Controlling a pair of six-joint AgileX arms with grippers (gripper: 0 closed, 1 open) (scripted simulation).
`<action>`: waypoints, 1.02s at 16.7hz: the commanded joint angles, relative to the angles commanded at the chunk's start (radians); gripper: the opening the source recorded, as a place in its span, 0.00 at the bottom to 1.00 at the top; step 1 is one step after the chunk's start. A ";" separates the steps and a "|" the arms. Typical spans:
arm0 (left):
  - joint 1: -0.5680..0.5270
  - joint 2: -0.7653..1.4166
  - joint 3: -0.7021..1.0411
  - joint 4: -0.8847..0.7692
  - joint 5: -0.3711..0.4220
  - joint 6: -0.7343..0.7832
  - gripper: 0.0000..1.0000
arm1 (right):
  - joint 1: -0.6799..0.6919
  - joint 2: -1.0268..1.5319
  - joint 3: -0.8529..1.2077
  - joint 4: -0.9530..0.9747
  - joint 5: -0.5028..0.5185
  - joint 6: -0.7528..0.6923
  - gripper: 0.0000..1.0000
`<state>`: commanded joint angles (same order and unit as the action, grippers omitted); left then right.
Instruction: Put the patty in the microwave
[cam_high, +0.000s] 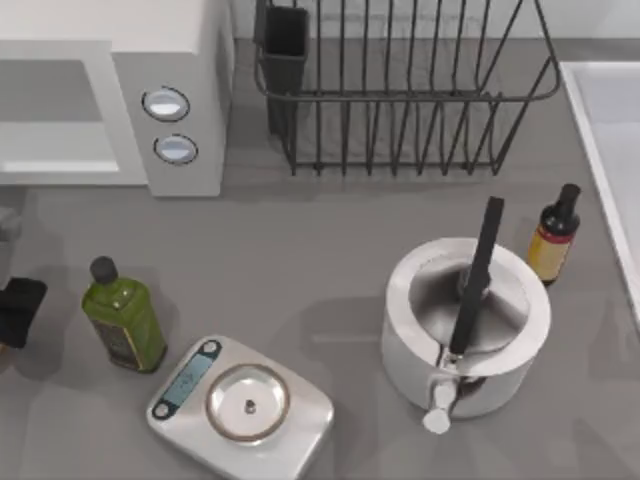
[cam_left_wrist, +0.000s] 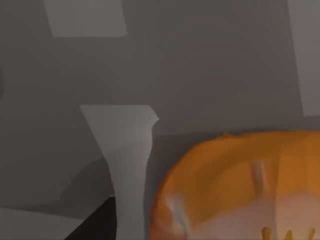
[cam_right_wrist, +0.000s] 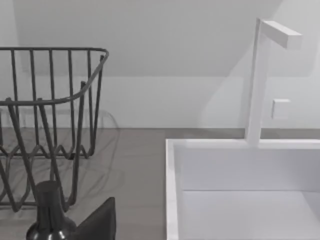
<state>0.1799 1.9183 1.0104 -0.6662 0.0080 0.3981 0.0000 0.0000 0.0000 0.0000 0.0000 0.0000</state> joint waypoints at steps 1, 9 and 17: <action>0.000 0.002 -0.003 0.005 0.000 0.000 1.00 | 0.000 0.000 0.000 0.000 0.000 0.000 1.00; 0.000 0.002 -0.003 0.005 0.000 0.000 0.62 | 0.000 0.000 0.000 0.000 0.000 0.000 1.00; 0.000 0.002 -0.003 0.005 0.000 0.000 0.02 | 0.000 0.000 0.000 0.000 0.000 0.000 1.00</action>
<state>0.1800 1.9207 1.0079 -0.6612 0.0080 0.3981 0.0000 0.0000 0.0000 0.0000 0.0000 0.0000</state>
